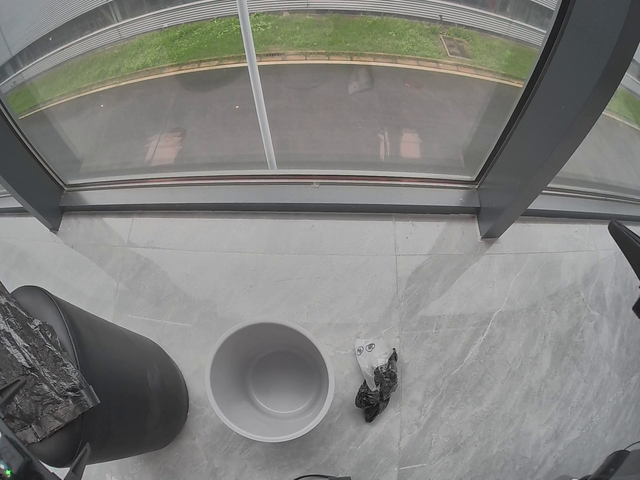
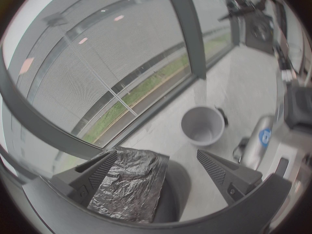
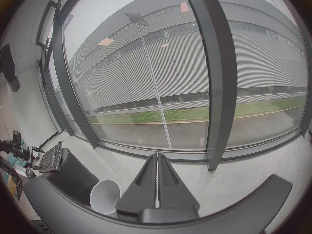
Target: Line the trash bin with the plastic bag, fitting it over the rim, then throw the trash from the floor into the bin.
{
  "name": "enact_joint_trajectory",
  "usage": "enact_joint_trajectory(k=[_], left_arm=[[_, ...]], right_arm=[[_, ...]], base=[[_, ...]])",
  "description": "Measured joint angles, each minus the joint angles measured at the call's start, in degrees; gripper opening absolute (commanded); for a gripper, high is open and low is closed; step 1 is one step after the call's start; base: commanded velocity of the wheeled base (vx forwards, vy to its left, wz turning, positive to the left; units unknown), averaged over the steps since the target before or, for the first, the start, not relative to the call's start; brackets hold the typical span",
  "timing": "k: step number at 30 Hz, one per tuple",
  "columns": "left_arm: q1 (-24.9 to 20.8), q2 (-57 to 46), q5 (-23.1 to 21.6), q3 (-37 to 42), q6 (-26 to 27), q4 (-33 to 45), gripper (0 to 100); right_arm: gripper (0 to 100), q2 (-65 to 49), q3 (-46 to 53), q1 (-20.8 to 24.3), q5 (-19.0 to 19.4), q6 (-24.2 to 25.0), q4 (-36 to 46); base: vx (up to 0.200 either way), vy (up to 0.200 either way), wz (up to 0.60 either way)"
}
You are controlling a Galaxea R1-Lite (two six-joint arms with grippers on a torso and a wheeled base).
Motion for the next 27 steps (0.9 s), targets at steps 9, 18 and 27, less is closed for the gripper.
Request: enact_joint_trajectory(k=[9,18,27], left_arm=[[-0.02,7.13,8.56,4.13,10.48,0.96,100],[0.30,13.67,9.24,5.56,10.42,-8.02,100],[1.96,21.60,9.68,6.67,10.34,-13.23,100]], right_arm=[[0,6.23,0.12,1.27,0.09,0.05,-3.02],[0,7.89,0.26,1.41,0.09,0.16,-3.12],[0,8.18,0.30,1.41,0.17,0.57,-3.05]], base=[[0.000,0.000,0.00],[0.000,0.000,0.00],[0.000,0.000,0.00]])
